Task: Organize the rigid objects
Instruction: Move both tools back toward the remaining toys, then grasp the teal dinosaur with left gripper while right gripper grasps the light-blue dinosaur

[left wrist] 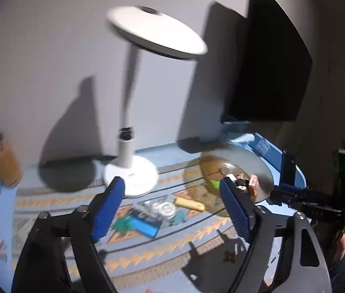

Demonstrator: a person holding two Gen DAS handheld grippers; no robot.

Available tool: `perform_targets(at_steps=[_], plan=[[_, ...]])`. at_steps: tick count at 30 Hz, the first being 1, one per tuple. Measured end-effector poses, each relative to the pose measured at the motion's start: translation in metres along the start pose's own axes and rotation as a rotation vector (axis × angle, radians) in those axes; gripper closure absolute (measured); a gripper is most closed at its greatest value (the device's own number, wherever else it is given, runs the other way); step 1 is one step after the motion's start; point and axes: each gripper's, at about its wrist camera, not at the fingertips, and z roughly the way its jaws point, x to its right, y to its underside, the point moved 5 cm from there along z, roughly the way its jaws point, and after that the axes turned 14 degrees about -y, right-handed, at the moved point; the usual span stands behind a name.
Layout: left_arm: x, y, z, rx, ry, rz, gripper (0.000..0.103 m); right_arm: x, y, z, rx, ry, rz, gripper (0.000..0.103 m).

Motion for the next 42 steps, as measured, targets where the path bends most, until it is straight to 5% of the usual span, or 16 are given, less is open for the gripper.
perform_targets(at_steps=[9, 20, 34, 42], plan=[[-0.075, 0.064, -0.003, -0.064, -0.106, -0.149, 0.021, -0.044, 0.049, 0.053, -0.099, -0.101, -0.019, 0.041], [-0.074, 0.156, 0.07, -0.228, -0.159, -0.116, 0.021, -0.025, 0.103, 0.116, -0.184, -0.091, 0.041, 0.041], [-0.06, 0.158, 0.105, -0.304, -0.137, -0.062, 0.021, -0.004, 0.101, 0.151, -0.253, -0.039, 0.033, 0.041], [-0.054, 0.133, 0.139, -0.333, -0.138, -0.038, 0.021, -0.001, 0.087, 0.177, -0.307, -0.053, 0.025, 0.041]])
